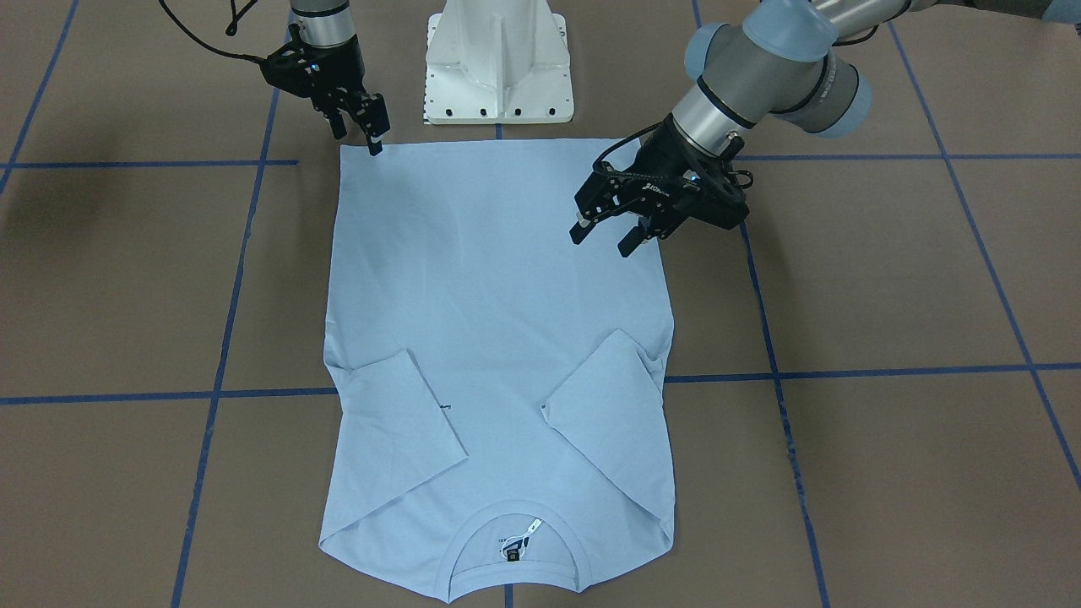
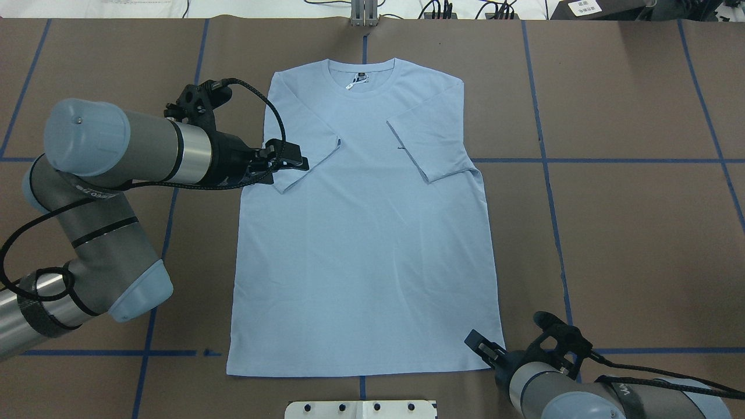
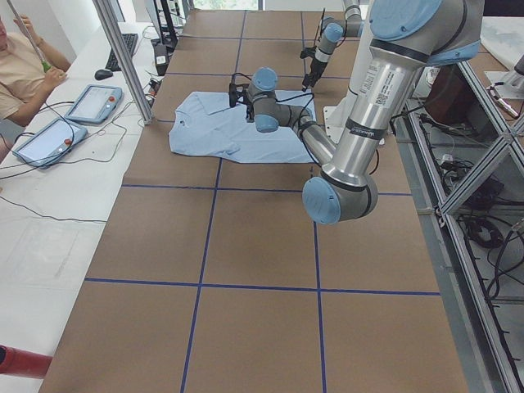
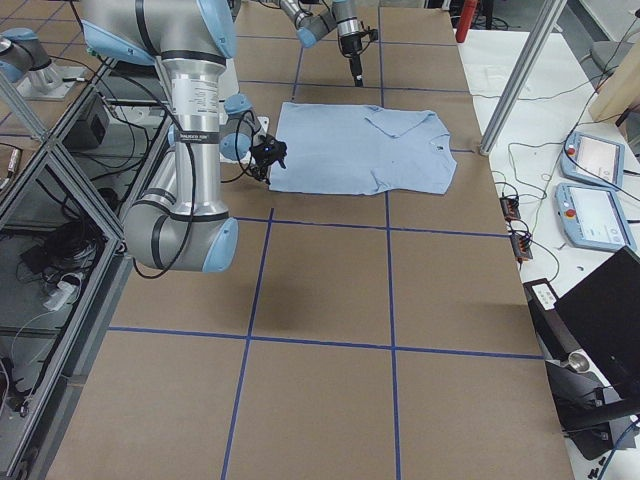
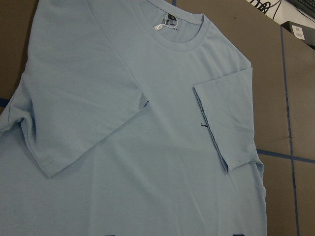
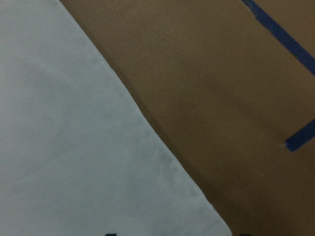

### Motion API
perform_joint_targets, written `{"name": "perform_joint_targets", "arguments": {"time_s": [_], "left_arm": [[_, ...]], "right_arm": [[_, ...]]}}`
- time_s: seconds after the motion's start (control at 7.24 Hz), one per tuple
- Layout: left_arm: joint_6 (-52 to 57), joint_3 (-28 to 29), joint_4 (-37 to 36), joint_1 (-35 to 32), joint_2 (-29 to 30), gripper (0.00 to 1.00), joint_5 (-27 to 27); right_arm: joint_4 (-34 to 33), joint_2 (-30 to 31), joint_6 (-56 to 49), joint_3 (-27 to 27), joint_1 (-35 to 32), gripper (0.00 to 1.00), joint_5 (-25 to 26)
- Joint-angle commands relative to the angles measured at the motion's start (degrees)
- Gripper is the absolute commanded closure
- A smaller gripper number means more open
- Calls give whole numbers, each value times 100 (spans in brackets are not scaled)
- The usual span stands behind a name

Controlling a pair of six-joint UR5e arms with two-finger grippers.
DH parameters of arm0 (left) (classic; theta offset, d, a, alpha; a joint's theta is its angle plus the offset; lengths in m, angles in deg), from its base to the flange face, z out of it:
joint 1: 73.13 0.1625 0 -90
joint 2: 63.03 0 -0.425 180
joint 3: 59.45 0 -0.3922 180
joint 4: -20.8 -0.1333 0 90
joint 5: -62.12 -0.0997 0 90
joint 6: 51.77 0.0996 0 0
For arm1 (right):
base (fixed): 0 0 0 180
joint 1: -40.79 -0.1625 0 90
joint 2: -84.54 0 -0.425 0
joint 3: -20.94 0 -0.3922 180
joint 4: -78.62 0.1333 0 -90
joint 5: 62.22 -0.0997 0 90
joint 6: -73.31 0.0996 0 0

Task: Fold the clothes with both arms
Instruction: 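Release the sleeve and move the left gripper down to the hem corner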

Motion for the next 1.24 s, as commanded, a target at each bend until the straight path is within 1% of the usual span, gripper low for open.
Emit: {"name": "perform_joint_targets", "arguments": {"time_s": [0.0,0.14,0.28,0.55,0.69,0.83,1.1], "left_arm": [[-12,-8,-2,8,10,16,-9],[-3,1,6,8,1,16,-9],[6,9,6,17,-8,16,-9],[6,1,6,8,-8,16,-9],[6,1,6,8,-8,16,-9],[6,1,6,8,-8,16,-1],[-12,-17,-3,8,1,16,-9]], "right_arm": [[1,113,73,112,77,17,-2],[-8,104,73,112,95,21,-11],[-8,104,73,121,95,27,-19],[-8,95,73,165,86,50,-19],[-8,87,73,148,77,73,-11],[1,87,73,113,69,100,-11],[1,52,65,138,77,100,-19]]}}
